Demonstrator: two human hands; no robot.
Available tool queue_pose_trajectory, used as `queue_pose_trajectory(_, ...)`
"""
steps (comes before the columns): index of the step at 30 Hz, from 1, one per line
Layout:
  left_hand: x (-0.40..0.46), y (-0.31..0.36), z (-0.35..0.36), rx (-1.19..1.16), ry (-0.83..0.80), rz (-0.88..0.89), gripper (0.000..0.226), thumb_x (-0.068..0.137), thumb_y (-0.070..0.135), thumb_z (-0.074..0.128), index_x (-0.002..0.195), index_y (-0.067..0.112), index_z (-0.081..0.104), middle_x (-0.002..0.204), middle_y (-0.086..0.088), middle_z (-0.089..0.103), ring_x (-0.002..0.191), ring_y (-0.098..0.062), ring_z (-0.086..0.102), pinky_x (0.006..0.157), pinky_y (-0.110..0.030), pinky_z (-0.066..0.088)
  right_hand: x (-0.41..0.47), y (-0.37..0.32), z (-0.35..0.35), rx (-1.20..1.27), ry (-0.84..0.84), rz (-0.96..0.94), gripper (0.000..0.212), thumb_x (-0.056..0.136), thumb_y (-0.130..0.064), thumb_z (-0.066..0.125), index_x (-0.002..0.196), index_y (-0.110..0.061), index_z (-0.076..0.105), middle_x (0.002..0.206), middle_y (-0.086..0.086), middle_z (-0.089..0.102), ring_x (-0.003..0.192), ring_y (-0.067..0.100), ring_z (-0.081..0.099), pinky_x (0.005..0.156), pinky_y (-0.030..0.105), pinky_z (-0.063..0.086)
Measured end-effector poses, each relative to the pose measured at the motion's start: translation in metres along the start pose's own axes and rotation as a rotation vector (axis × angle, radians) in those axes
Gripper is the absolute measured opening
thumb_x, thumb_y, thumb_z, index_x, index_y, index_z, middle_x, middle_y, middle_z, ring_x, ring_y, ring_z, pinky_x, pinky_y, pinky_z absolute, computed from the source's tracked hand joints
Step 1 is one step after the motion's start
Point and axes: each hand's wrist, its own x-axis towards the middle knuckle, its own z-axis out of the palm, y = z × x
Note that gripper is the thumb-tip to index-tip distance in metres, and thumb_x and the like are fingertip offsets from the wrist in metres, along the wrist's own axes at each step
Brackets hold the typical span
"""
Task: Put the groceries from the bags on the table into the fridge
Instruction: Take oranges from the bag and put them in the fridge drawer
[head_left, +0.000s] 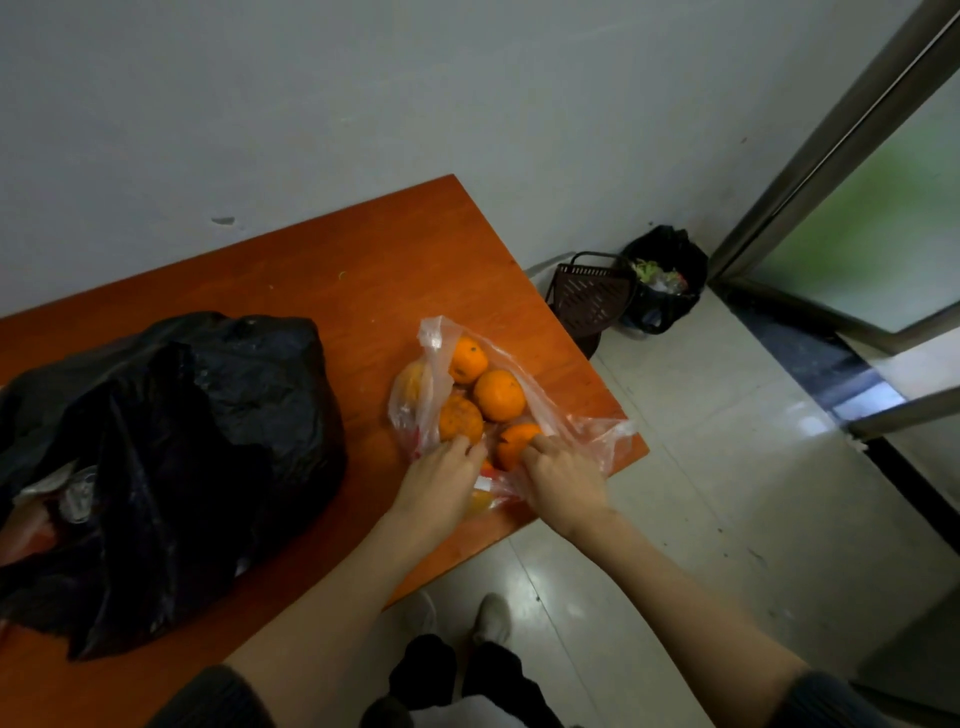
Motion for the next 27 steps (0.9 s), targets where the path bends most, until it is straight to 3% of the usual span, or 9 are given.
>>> queue_pose_trajectory(3,-0.003,-0.009,0.006,-0.007,-0.037,-0.164,0.024,0.095,0.015,0.046,0.118,0.019,0.043,0.118,-0.003,0.05,0.105,-0.025,0.057,0.075,-0.033,0.046,0.004,0.0,-0.003,-0.055,0.011,0.09,0.023,0.096,-0.023,0.042,0.105,-0.008,0.057,0.107,0.011,0.06,0.093,0.028,0.06,0.078,0.036,0.045)
queue_pose_trajectory(6,0.002,-0.011,0.003,-0.067,-0.104,-0.223,0.03,0.094,0.032,0.05,0.12,0.02,0.042,0.119,-0.005,0.049,0.105,-0.028,0.057,0.076,-0.035,0.045,0.017,-0.002,-0.001,-0.011,0.002,0.139,0.026,0.095,-0.025,0.044,0.119,-0.015,0.044,0.126,0.01,0.048,0.099,0.029,0.059,0.075,0.037,0.048)
queue_pose_trajectory(9,0.01,-0.004,0.002,-0.075,-0.208,-0.242,0.046,0.088,0.042,0.056,0.125,0.019,0.042,0.125,-0.008,0.046,0.113,-0.03,0.053,0.082,-0.038,0.045,0.031,-0.003,0.005,-0.044,-0.086,0.135,0.05,0.089,-0.032,0.056,0.132,-0.023,0.032,0.136,0.01,0.037,0.118,0.03,0.045,0.089,0.039,0.044)
queue_pose_trajectory(13,0.015,0.004,0.01,-0.068,-0.286,-0.261,0.054,0.087,0.042,0.059,0.13,0.017,0.038,0.129,-0.011,0.044,0.119,-0.031,0.048,0.088,-0.039,0.044,0.039,0.005,0.006,-0.163,-0.149,0.036,0.057,0.086,-0.042,0.056,0.134,-0.024,0.031,0.136,0.009,0.036,0.131,0.029,0.03,0.098,0.043,0.036)
queue_pose_trajectory(17,0.014,0.006,0.016,-0.092,-0.301,-0.286,0.065,0.085,0.04,0.063,0.138,0.019,0.03,0.133,-0.013,0.04,0.123,-0.033,0.043,0.091,-0.041,0.042,0.03,0.012,0.018,-0.147,-0.19,-0.029,0.071,0.082,-0.045,0.06,0.141,-0.029,0.023,0.148,0.008,0.016,0.141,0.032,0.009,0.107,0.048,0.031)
queue_pose_trajectory(21,0.014,0.008,0.022,-0.072,-0.333,-0.291,0.077,0.083,0.037,0.065,0.144,0.026,0.018,0.133,-0.014,0.037,0.122,-0.033,0.043,0.09,-0.041,0.043,0.034,0.009,0.02,-0.17,-0.167,-0.031,0.062,0.089,-0.039,0.053,0.142,-0.029,0.022,0.148,0.013,0.019,0.138,0.037,0.016,0.108,0.048,0.031)
queue_pose_trajectory(27,0.009,0.001,0.018,-0.245,-0.198,-0.362,0.06,0.081,0.043,0.065,0.133,0.033,0.036,0.126,-0.008,0.043,0.116,-0.03,0.048,0.086,-0.039,0.044,0.041,0.013,0.007,-0.14,-0.216,-0.015,0.062,0.084,-0.05,0.056,0.136,-0.025,0.033,0.135,0.016,0.035,0.128,0.035,0.031,0.102,0.043,0.034)
